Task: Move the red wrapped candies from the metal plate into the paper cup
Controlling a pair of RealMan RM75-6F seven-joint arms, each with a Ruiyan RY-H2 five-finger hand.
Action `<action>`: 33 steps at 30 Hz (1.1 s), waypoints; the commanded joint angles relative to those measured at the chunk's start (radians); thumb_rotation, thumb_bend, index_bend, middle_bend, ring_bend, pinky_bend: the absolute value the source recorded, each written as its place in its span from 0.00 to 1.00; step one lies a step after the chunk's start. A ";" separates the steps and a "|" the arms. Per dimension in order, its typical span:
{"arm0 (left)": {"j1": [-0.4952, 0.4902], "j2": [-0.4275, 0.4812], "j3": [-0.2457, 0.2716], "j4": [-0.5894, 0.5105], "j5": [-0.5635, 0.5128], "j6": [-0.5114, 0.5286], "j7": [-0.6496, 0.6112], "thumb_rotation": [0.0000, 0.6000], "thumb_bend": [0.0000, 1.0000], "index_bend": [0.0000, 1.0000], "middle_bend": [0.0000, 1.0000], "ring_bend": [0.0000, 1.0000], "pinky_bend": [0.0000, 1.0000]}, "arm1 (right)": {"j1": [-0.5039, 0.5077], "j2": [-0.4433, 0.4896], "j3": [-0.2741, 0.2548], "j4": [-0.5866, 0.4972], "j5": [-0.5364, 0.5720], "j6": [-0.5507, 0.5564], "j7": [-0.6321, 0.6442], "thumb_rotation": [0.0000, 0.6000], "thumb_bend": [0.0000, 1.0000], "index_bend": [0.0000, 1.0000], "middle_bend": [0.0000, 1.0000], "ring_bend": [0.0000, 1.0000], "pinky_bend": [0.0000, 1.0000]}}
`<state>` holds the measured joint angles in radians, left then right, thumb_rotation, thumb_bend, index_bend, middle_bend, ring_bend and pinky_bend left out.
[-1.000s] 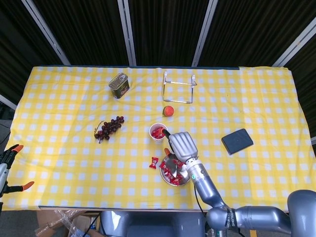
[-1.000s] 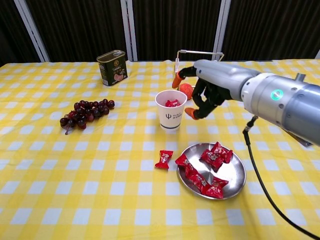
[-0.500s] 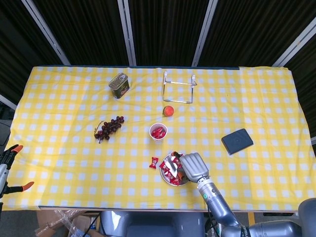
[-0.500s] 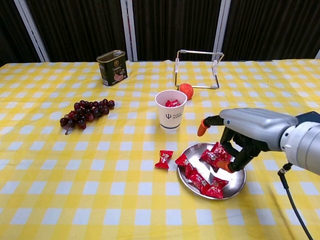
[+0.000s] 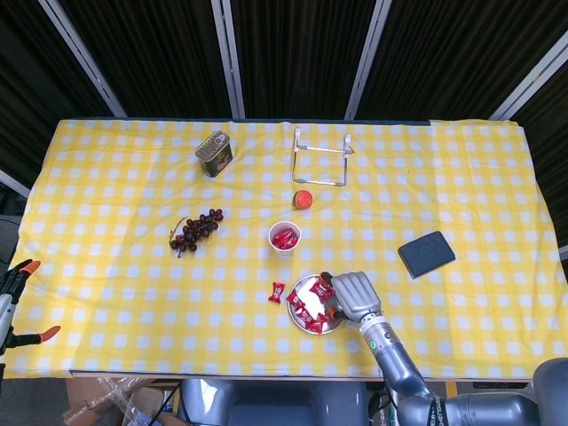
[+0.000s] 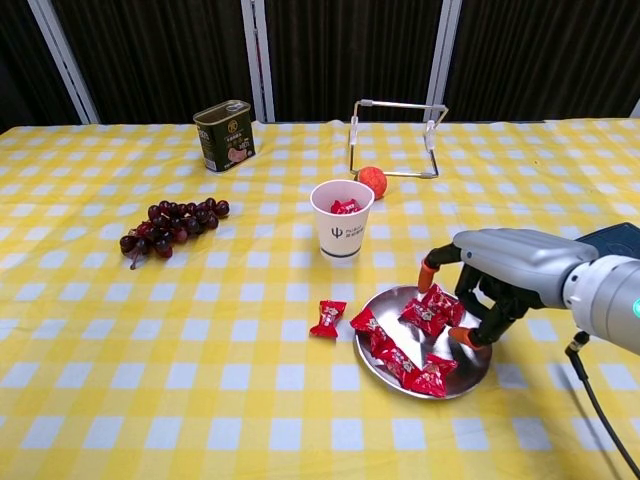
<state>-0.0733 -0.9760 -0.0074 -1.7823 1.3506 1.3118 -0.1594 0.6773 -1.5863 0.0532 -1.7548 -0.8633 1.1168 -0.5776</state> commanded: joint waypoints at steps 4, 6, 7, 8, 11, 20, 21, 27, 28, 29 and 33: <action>0.000 -0.001 -0.001 0.001 -0.002 0.001 0.004 1.00 0.05 0.00 0.00 0.00 0.00 | -0.007 -0.027 0.004 0.043 -0.011 -0.023 0.032 1.00 0.39 0.37 0.80 0.92 1.00; 0.000 -0.002 -0.001 0.001 -0.003 0.001 0.005 1.00 0.05 0.00 0.00 0.00 0.00 | -0.007 -0.033 0.007 0.053 -0.012 -0.027 0.038 1.00 0.39 0.37 0.80 0.92 1.00; 0.000 -0.002 -0.001 0.001 -0.004 0.000 0.006 1.00 0.05 0.00 0.00 0.00 0.00 | -0.007 -0.037 0.009 0.058 -0.013 -0.030 0.043 1.00 0.39 0.37 0.80 0.92 1.00; 0.000 -0.001 -0.001 0.001 -0.005 0.000 0.006 1.00 0.05 0.00 0.00 0.00 0.00 | -0.008 -0.040 0.011 0.061 -0.013 -0.032 0.045 1.00 0.39 0.37 0.80 0.92 1.00; -0.001 -0.001 -0.001 0.000 -0.004 -0.002 0.008 1.00 0.05 0.00 0.00 0.00 0.00 | -0.009 -0.051 0.016 0.077 -0.019 -0.035 0.054 1.00 0.39 0.37 0.80 0.92 1.00; -0.001 -0.001 -0.001 0.001 -0.006 -0.005 0.009 1.00 0.05 0.00 0.00 0.00 0.00 | -0.013 -0.072 0.027 0.119 -0.019 -0.052 0.075 1.00 0.39 0.37 0.80 0.92 1.00; -0.002 -0.001 -0.001 0.001 -0.006 -0.005 0.009 1.00 0.05 0.00 0.00 0.00 0.00 | -0.014 -0.073 0.027 0.118 -0.022 -0.053 0.078 1.00 0.39 0.37 0.80 0.92 1.00; -0.002 -0.001 -0.002 0.000 -0.010 -0.006 0.012 1.00 0.05 0.00 0.00 0.00 0.00 | -0.016 -0.085 0.034 0.118 -0.042 -0.053 0.088 1.00 0.39 0.37 0.80 0.92 1.00; -0.002 -0.001 -0.002 0.000 -0.010 -0.006 0.012 1.00 0.05 0.00 0.00 0.00 0.00 | -0.016 -0.087 0.034 0.119 -0.042 -0.055 0.087 1.00 0.39 0.37 0.80 0.92 1.00; -0.002 -0.001 -0.002 0.000 -0.010 -0.006 0.012 1.00 0.05 0.00 0.00 0.00 0.00 | -0.016 -0.088 0.034 0.120 -0.042 -0.056 0.087 1.00 0.39 0.37 0.80 0.92 1.00; -0.002 -0.001 -0.002 0.000 -0.010 -0.007 0.012 1.00 0.05 0.00 0.00 0.00 0.00 | -0.019 -0.097 0.031 0.129 -0.041 -0.061 0.087 1.00 0.39 0.37 0.80 0.92 1.00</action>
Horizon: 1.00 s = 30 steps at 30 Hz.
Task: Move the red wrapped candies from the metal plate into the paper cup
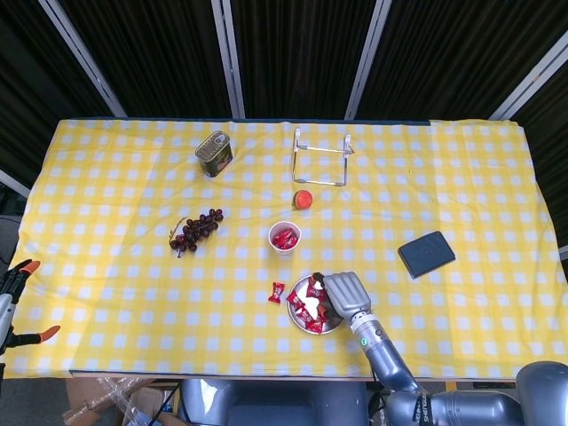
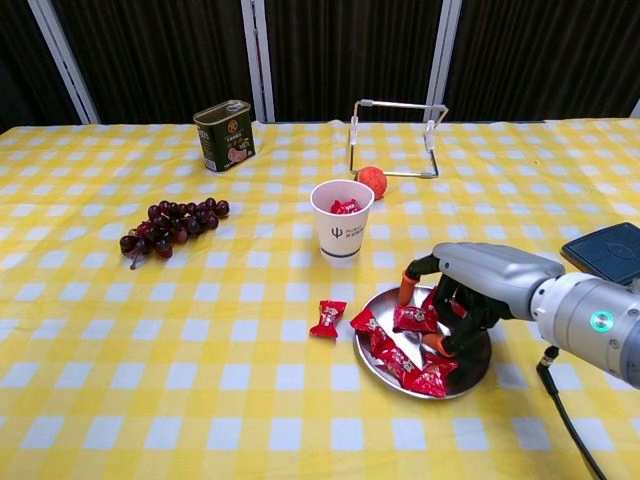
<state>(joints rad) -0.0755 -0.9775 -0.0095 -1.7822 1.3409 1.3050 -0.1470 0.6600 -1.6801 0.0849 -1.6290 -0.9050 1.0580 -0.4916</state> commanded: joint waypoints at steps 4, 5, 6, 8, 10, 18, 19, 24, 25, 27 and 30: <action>0.000 0.001 0.000 0.000 0.000 -0.001 -0.001 1.00 0.05 0.00 0.00 0.00 0.00 | -0.004 -0.011 -0.001 0.020 0.005 -0.008 0.003 1.00 0.39 0.45 0.80 0.92 1.00; 0.000 0.001 0.000 0.000 0.000 -0.001 -0.002 1.00 0.05 0.00 0.00 0.00 0.00 | -0.005 -0.013 0.000 0.024 0.007 -0.011 0.005 1.00 0.40 0.48 0.80 0.92 1.00; 0.000 0.001 0.000 0.000 0.000 -0.001 -0.002 1.00 0.05 0.00 0.00 0.00 0.00 | -0.005 -0.014 0.000 0.026 0.007 -0.012 0.005 1.00 0.41 0.52 0.80 0.92 1.00; 0.000 0.001 0.000 0.001 0.000 -0.001 -0.002 1.00 0.05 0.00 0.00 0.00 0.00 | -0.007 -0.017 0.000 0.032 0.004 -0.011 0.006 1.00 0.46 0.58 0.80 0.92 1.00; -0.001 0.001 0.000 0.001 0.000 -0.002 -0.002 1.00 0.05 0.00 0.00 0.00 0.00 | -0.008 -0.018 0.002 0.033 0.001 -0.011 0.009 1.00 0.51 0.61 0.80 0.92 1.00; -0.001 0.001 -0.001 0.000 -0.002 -0.003 -0.001 1.00 0.05 0.00 0.00 0.00 0.00 | -0.010 0.005 0.017 -0.004 -0.027 -0.002 0.017 1.00 0.52 0.62 0.80 0.92 1.00; -0.001 0.001 -0.001 0.000 -0.002 -0.003 -0.002 1.00 0.05 0.00 0.00 0.00 0.00 | -0.010 0.012 0.023 -0.015 -0.033 0.002 0.019 1.00 0.52 0.62 0.80 0.92 1.00; -0.001 0.001 -0.001 -0.001 -0.001 -0.003 -0.002 1.00 0.05 0.00 0.00 0.00 0.00 | -0.001 0.044 0.057 -0.071 -0.055 0.022 0.015 1.00 0.52 0.62 0.80 0.92 1.00; -0.001 0.001 -0.001 0.000 -0.001 -0.003 -0.002 1.00 0.05 0.00 0.00 0.00 0.00 | 0.003 0.050 0.066 -0.080 -0.059 0.026 0.012 1.00 0.52 0.62 0.80 0.92 1.00; -0.001 0.001 -0.001 -0.001 -0.001 -0.003 -0.002 1.00 0.05 0.00 0.00 0.00 0.00 | 0.009 0.059 0.082 -0.094 -0.060 0.032 0.006 1.00 0.52 0.62 0.80 0.92 1.00; -0.001 0.001 0.000 -0.001 0.000 -0.003 -0.003 1.00 0.05 0.00 0.00 0.00 0.00 | 0.023 0.066 0.114 -0.110 -0.058 0.038 0.004 1.00 0.52 0.62 0.80 0.92 1.00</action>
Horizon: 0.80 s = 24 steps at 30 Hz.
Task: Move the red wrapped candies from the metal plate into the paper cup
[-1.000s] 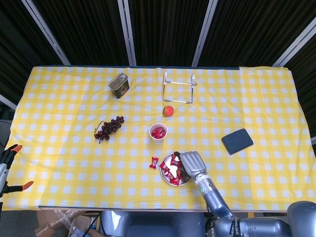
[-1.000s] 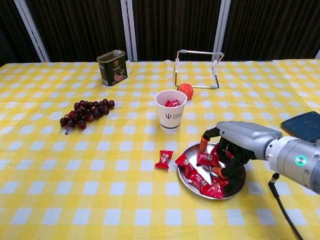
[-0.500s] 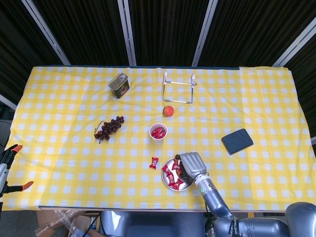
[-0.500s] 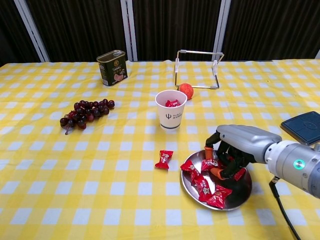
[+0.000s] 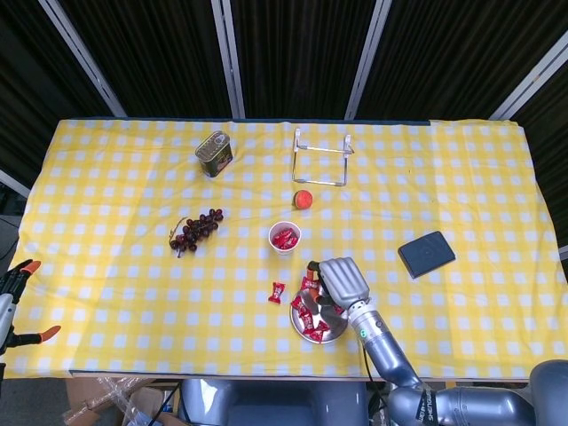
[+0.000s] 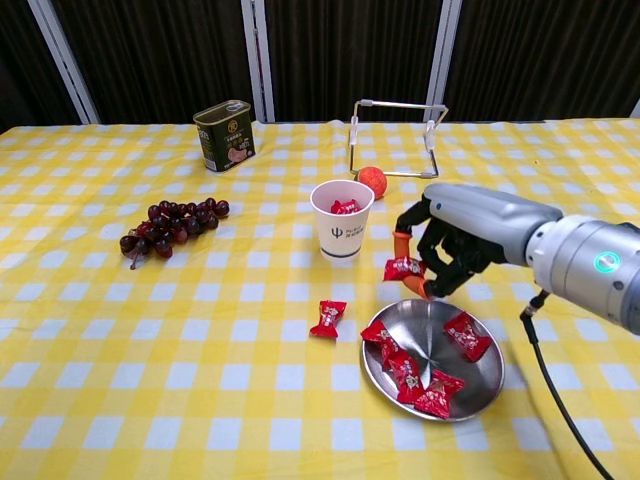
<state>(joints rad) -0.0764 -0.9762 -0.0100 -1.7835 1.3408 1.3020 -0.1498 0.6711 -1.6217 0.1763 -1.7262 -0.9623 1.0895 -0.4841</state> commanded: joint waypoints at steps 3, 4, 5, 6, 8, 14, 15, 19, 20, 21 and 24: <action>-0.001 0.000 0.000 0.000 0.000 -0.002 0.000 1.00 0.05 0.00 0.00 0.00 0.00 | 0.035 0.008 0.059 -0.017 0.010 0.005 -0.010 1.00 0.52 0.62 0.80 0.92 1.00; -0.001 0.000 0.000 0.000 -0.001 -0.002 0.000 1.00 0.05 0.00 0.00 0.00 0.00 | 0.044 0.006 0.071 -0.014 0.015 0.005 -0.014 1.00 0.52 0.62 0.80 0.92 1.00; -0.001 0.000 0.000 -0.001 -0.002 -0.002 0.000 1.00 0.05 0.00 0.00 0.00 0.00 | 0.054 0.002 0.084 -0.010 0.023 0.002 -0.018 1.00 0.52 0.62 0.80 0.92 1.00; -0.001 0.000 0.000 -0.001 -0.002 -0.002 0.000 1.00 0.05 0.00 0.00 0.00 0.00 | 0.062 -0.001 0.094 -0.006 0.029 0.000 -0.020 1.00 0.52 0.62 0.80 0.92 1.00; -0.001 0.000 0.000 -0.001 -0.002 -0.003 0.001 1.00 0.05 0.00 0.00 0.00 0.00 | 0.083 -0.012 0.119 0.010 0.048 -0.007 -0.025 1.00 0.52 0.62 0.80 0.92 1.00; -0.003 0.001 -0.001 0.000 -0.004 -0.007 -0.002 1.00 0.05 0.00 0.00 0.00 0.00 | 0.149 -0.057 0.176 0.096 0.124 -0.041 -0.039 1.00 0.52 0.62 0.80 0.92 1.00; -0.003 0.001 -0.001 0.001 -0.005 -0.008 -0.004 1.00 0.05 0.00 0.00 0.00 0.00 | 0.158 -0.064 0.182 0.114 0.134 -0.046 -0.040 1.00 0.52 0.62 0.80 0.92 1.00; -0.007 0.006 -0.001 -0.002 -0.010 -0.021 -0.012 1.00 0.05 0.00 0.00 0.00 0.00 | 0.200 -0.100 0.204 0.208 0.182 -0.077 -0.039 1.00 0.52 0.62 0.80 0.92 1.00; -0.008 0.007 -0.001 -0.002 -0.011 -0.023 -0.013 1.00 0.05 0.00 0.00 0.00 0.00 | 0.205 -0.104 0.205 0.222 0.187 -0.082 -0.038 1.00 0.52 0.62 0.80 0.92 1.00; -0.009 0.008 -0.001 -0.002 -0.012 -0.026 -0.014 1.00 0.05 0.00 0.00 0.00 0.00 | 0.212 -0.111 0.205 0.240 0.193 -0.088 -0.037 1.00 0.52 0.62 0.80 0.92 1.00; -0.011 0.012 0.000 -0.004 -0.013 -0.032 -0.018 1.00 0.05 0.00 0.00 0.00 0.00 | 0.224 -0.127 0.203 0.285 0.204 -0.101 -0.027 1.00 0.52 0.56 0.80 0.92 1.00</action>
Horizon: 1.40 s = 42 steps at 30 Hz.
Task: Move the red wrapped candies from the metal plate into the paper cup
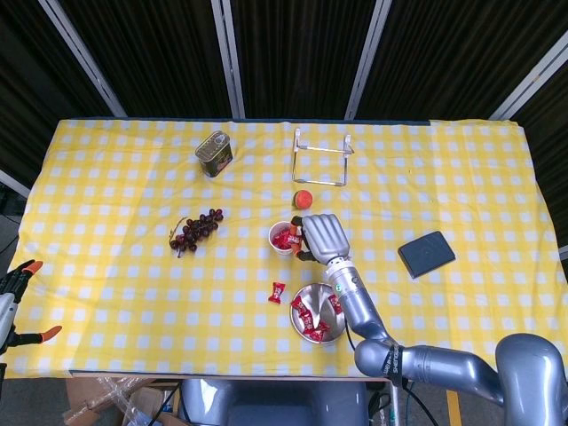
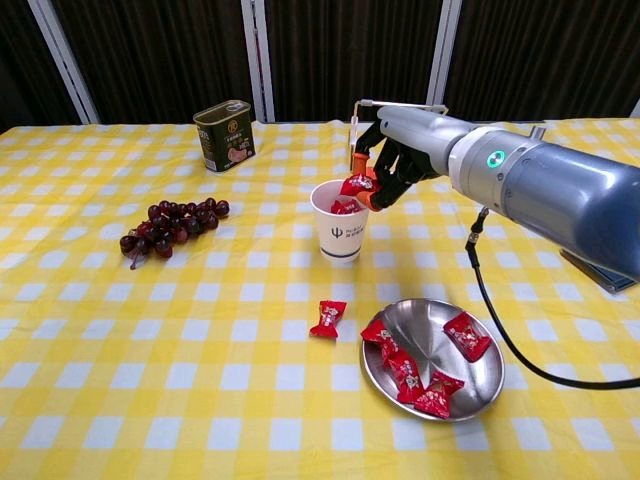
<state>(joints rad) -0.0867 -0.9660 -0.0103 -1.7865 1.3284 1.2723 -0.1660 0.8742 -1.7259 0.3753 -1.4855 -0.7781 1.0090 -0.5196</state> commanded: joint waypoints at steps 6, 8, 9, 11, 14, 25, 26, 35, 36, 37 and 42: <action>-0.003 0.006 0.002 -0.002 -0.001 -0.010 -0.008 1.00 0.05 0.00 0.00 0.00 0.00 | 0.026 -0.039 -0.021 0.087 0.017 -0.031 0.021 1.00 0.52 0.41 0.80 0.92 1.00; -0.003 0.007 0.002 -0.004 0.000 -0.010 -0.009 1.00 0.05 0.00 0.00 0.00 0.00 | 0.026 -0.040 -0.023 0.087 0.011 -0.026 0.026 1.00 0.50 0.36 0.80 0.92 1.00; -0.003 0.007 0.002 -0.004 0.000 -0.010 -0.009 1.00 0.05 0.00 0.00 0.00 0.00 | 0.025 -0.040 -0.025 0.085 0.008 -0.023 0.028 1.00 0.48 0.33 0.80 0.92 1.00; -0.003 0.008 0.003 -0.005 0.000 -0.009 -0.009 1.00 0.05 0.00 0.00 0.00 0.00 | 0.023 -0.035 -0.028 0.073 0.001 -0.015 0.029 1.00 0.47 0.28 0.80 0.92 1.00; -0.002 0.007 0.003 -0.005 0.001 -0.007 -0.007 1.00 0.05 0.00 0.00 0.00 0.00 | 0.017 -0.022 -0.029 0.043 -0.014 0.003 0.035 1.00 0.47 0.27 0.80 0.92 1.00; 0.002 0.002 0.003 -0.003 0.010 0.009 -0.003 1.00 0.05 0.00 0.00 0.00 0.00 | -0.039 0.066 -0.055 -0.153 -0.090 0.095 0.045 1.00 0.47 0.27 0.80 0.92 1.00; 0.003 0.001 0.003 -0.002 0.012 0.011 -0.003 1.00 0.05 0.00 0.00 0.00 0.00 | -0.045 0.076 -0.059 -0.175 -0.099 0.105 0.044 1.00 0.47 0.27 0.80 0.92 1.00; 0.009 -0.005 0.004 0.004 0.028 0.031 0.000 1.00 0.05 0.00 0.00 0.00 0.00 | -0.120 0.155 -0.176 -0.332 -0.105 0.165 -0.027 1.00 0.47 0.27 0.80 0.92 1.00; 0.009 -0.005 0.004 0.005 0.029 0.032 0.001 1.00 0.05 0.00 0.00 0.00 0.00 | -0.126 0.157 -0.189 -0.337 -0.109 0.169 -0.030 1.00 0.46 0.27 0.80 0.92 1.00; 0.010 -0.006 0.004 0.005 0.030 0.034 0.001 1.00 0.05 0.00 0.00 0.00 0.00 | -0.133 0.157 -0.205 -0.338 -0.113 0.171 -0.032 1.00 0.46 0.27 0.80 0.92 1.00; 0.014 -0.011 0.005 0.008 0.038 0.046 0.008 1.00 0.05 0.00 0.00 0.00 0.00 | -0.170 0.140 -0.285 -0.325 -0.131 0.178 -0.048 1.00 0.46 0.29 0.80 0.92 1.00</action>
<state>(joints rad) -0.0734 -0.9765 -0.0055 -1.7792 1.3658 1.3175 -0.1591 0.7193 -1.5802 0.1093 -1.8131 -0.9005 1.1814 -0.5597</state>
